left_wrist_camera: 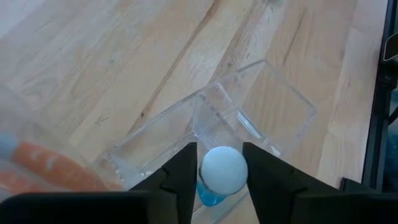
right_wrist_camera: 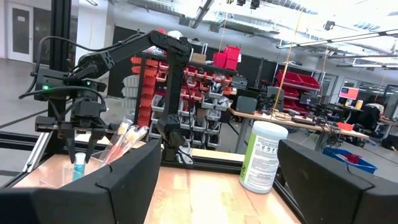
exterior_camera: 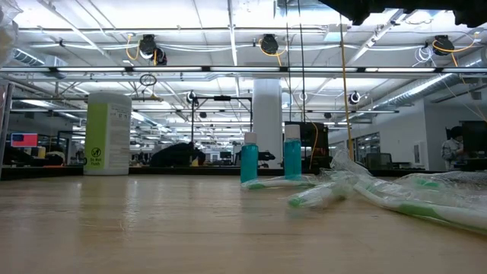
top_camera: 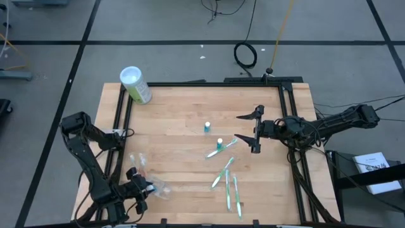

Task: Pick & Place toothbrushing station
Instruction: Put the blue mouthwash into the transparent organizer

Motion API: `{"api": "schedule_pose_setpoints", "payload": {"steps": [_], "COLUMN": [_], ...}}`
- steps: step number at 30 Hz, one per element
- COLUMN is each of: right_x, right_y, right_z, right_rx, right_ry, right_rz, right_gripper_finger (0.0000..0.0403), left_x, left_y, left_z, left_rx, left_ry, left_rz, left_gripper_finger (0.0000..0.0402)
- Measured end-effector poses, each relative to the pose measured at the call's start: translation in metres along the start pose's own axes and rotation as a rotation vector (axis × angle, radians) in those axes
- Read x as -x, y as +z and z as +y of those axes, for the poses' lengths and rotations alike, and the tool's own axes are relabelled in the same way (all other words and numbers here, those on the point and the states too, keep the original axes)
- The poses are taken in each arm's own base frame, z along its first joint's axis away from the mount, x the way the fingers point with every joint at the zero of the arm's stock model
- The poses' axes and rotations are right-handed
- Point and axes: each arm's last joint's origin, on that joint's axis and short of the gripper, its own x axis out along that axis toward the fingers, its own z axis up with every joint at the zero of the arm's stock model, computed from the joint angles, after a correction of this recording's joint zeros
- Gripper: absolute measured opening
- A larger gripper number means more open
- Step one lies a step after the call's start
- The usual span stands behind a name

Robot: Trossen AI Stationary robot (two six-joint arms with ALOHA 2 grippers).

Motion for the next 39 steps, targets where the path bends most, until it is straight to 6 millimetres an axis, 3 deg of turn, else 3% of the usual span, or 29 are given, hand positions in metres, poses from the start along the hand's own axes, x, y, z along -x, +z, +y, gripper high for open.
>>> {"api": "schedule_pose_setpoints", "payload": {"steps": [12,19,22,26,30,34,39], "right_x": [0.000,0.000,0.000,0.000,0.000,0.000,0.000], "right_y": [0.000,0.000,0.000,-0.001,-0.001,-0.003,-0.004], "right_z": [0.000,0.000,0.000,0.000,0.000,0.001,0.001], "right_rx": [0.000,0.000,-0.008,-0.009,-0.014,-0.019,-0.017], "right_ry": [0.000,0.000,0.001,0.002,0.003,0.005,0.008], "right_rz": [0.000,0.000,0.004,0.008,0.012,0.026,0.039], "right_gripper_finger": [0.0318,0.0318,0.0318,0.0318,0.0318,0.0318,0.0318], "left_x": [0.003,0.025,0.037,0.048,0.051,0.033,-0.001], "left_y": [0.003,0.024,0.037,0.064,0.102,0.146,0.196], "left_z": [0.001,0.010,0.016,0.023,0.032,0.041,0.064], "left_rx": [-0.012,-0.015,-0.029,-0.021,0.025,0.007,-0.066], "left_ry": [-0.011,-0.084,-0.100,-0.064,-0.057,-0.056,-0.047], "left_rz": [-0.003,-0.126,-0.268,-0.542,-0.558,-0.506,-0.455], "left_gripper_finger": [0.0183,0.0184,0.0184,0.0184,0.0185,0.0189,0.0231]}}
